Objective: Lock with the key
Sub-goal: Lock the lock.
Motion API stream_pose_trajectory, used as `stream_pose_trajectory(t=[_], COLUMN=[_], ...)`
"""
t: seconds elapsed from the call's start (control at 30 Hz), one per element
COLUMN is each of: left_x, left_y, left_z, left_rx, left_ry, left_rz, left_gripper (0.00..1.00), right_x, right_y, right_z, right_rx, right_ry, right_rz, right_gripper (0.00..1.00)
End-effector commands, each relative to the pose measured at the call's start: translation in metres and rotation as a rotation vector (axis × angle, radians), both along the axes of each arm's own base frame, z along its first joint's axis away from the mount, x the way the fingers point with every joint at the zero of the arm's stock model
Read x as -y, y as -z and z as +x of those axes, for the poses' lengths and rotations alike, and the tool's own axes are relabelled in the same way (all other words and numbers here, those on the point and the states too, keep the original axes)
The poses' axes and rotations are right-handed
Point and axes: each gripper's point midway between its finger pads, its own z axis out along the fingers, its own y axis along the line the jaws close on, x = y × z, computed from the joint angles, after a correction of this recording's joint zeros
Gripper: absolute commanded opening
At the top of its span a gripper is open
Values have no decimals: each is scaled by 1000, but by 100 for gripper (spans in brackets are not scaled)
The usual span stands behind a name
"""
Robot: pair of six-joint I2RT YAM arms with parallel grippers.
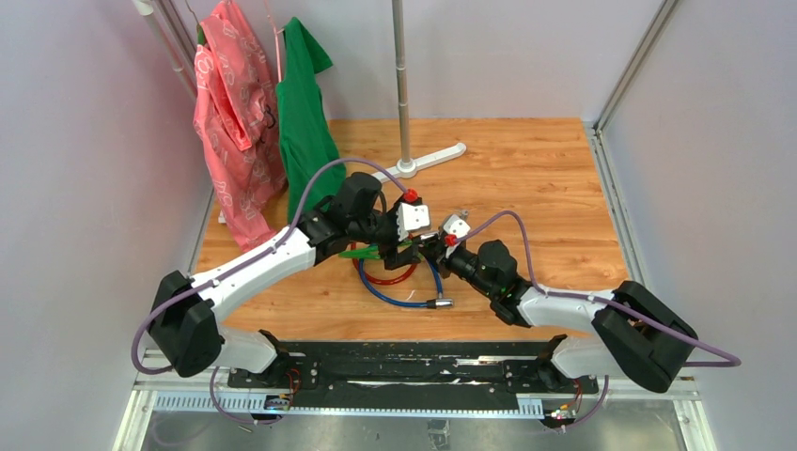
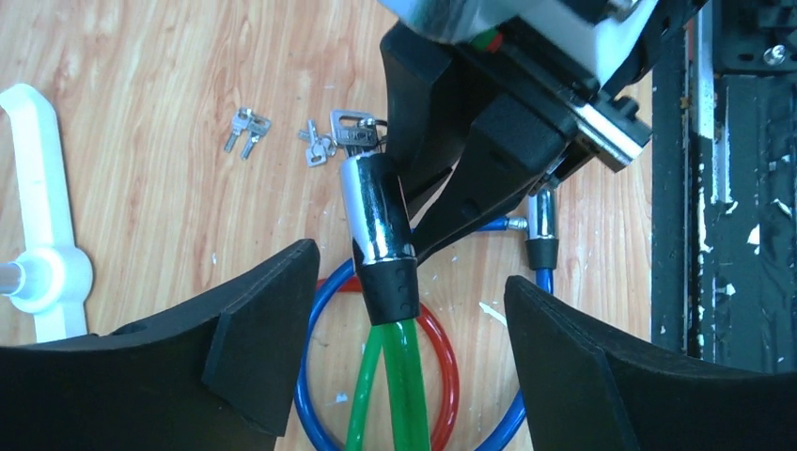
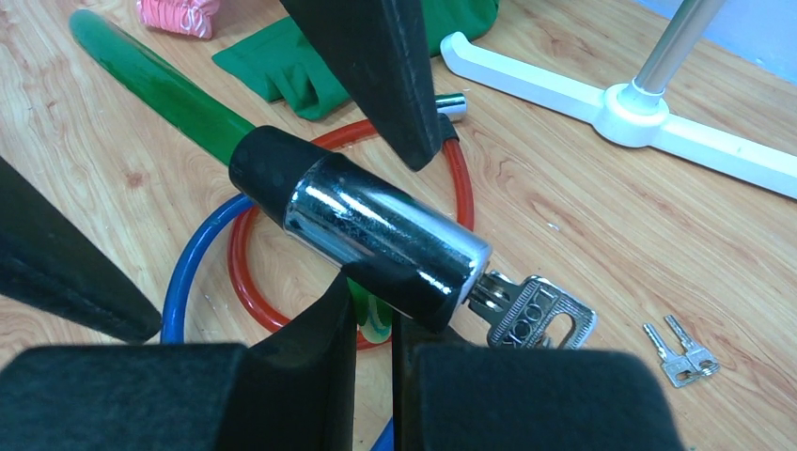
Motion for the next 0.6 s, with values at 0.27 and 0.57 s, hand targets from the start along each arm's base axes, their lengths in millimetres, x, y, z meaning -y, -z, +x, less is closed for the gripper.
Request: stream_pose_trajectory(t=[0.27,0.57], left_x=[13,3], left_y=[-19,12], left_z=[3,3], left_rx=[-13,-119], left_ry=[-26,-109], left_rz=[-82,10], left_gripper=[38,29], right_x=[-7,-5], right_y=[-12,-29], right_z=[-7,-11], right_rx=[-22,5], right_ry=[-28,-43], right_rz=[27,30], right_gripper=[0,0])
